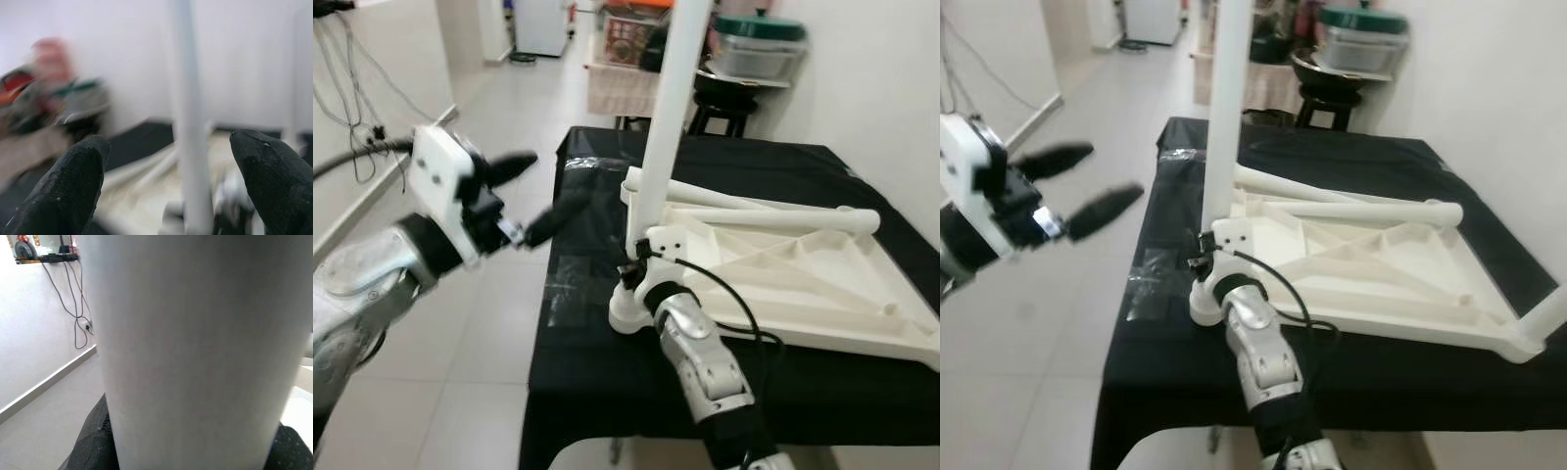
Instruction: Building children table
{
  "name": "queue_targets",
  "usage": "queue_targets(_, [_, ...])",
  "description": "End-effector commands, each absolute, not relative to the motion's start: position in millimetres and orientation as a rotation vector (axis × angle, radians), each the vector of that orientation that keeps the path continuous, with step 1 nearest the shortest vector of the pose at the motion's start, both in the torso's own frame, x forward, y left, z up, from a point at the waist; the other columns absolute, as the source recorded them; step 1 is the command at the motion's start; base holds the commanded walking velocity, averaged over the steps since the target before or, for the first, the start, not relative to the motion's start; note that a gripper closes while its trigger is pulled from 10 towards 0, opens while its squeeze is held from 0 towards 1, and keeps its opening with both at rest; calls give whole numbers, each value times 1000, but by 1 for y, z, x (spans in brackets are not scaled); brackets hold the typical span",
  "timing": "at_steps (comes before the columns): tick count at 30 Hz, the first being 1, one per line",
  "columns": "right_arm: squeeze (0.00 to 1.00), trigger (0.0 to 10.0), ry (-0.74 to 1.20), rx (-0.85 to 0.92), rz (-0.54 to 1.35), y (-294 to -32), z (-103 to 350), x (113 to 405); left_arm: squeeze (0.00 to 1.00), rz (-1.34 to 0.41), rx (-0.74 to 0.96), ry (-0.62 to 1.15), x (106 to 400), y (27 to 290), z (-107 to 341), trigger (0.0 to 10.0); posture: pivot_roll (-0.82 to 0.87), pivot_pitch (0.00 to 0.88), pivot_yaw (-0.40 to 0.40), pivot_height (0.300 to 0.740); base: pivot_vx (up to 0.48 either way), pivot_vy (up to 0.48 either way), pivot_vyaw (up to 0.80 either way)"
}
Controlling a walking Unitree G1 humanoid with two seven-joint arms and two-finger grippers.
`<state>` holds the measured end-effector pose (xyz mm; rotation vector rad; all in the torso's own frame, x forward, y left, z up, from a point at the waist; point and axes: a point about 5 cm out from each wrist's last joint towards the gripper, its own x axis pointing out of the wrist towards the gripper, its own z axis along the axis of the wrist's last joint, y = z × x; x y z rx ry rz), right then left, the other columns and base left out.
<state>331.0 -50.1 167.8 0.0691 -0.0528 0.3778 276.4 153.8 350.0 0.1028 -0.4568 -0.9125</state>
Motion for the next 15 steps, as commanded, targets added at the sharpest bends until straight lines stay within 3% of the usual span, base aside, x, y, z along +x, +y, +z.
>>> queue_targets(1, [0, 10000, 93, 139, 416, -27, 139, 318, 1000, -996, 76, -413, 285, 146, 348, 10000, 64, 51, -49, 740, 0, 0, 0])
queue_targets(8, [0, 10000, 90, 149, 421, -23, 140, 315, 1000, -1071, 95, -363, 307, 134, 353, 10000, 49, 57, -29, 740, 0, 0, 0])
queue_targets(9, [0, 10000, 87, 155, 423, -22, 141, 313, 588, -1096, 116, -318, 319, 129, 350, 10000, 46, 63, -26, 740, 0, 0, 0])
queue_targets(10, [0, 10000, 84, 162, 425, -21, 142, 312, 0, -1114, 134, -273, 329, 123, 346, 10000, 41, 68, -20, 740, 0, 0, 0])
queue_targets(15, [0, 10000, 78, 170, 433, -18, 143, 309, 0, -1132, 154, -225, 343, 116, 342, 10000, 35, 75, -16, 740, 0, 0, 0])
